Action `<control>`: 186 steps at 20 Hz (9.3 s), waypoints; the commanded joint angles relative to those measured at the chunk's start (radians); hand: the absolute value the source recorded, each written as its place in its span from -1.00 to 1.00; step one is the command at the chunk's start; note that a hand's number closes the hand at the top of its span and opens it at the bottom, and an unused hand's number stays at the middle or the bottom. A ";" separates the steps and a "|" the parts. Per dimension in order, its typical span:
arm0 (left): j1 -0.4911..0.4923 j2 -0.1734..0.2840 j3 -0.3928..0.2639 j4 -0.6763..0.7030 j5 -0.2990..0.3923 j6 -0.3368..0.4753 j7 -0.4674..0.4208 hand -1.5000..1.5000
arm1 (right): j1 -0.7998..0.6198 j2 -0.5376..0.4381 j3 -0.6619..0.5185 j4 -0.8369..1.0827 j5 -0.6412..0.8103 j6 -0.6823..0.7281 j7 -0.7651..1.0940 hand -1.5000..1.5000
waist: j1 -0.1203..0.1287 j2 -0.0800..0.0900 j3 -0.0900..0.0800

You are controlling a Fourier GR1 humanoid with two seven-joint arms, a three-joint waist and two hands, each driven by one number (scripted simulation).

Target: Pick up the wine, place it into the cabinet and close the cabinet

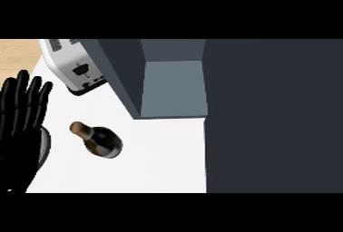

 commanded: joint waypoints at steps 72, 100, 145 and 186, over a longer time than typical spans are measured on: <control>0.106 -0.060 0.190 0.132 0.274 0.067 0.199 -1.00 | 0.347 -0.023 0.197 -0.530 -0.275 0.102 0.416 -1.00 | 0.017 -0.001 0.007; -0.010 -0.044 0.276 0.957 0.293 -0.218 -0.313 -1.00 | 0.485 0.010 0.185 -0.541 -0.276 0.235 0.334 -1.00 | 0.011 -0.002 0.007; -0.270 0.006 0.146 1.578 0.050 -0.215 -0.953 1.00 | 0.430 0.067 0.226 -0.468 -0.168 0.232 0.328 -1.00 | 0.023 -0.005 0.008; -0.476 -0.097 -0.305 1.010 -0.081 0.455 -0.081 1.00 | 0.477 0.047 0.137 -0.429 -0.252 0.320 0.264 -1.00 | -0.024 0.001 0.008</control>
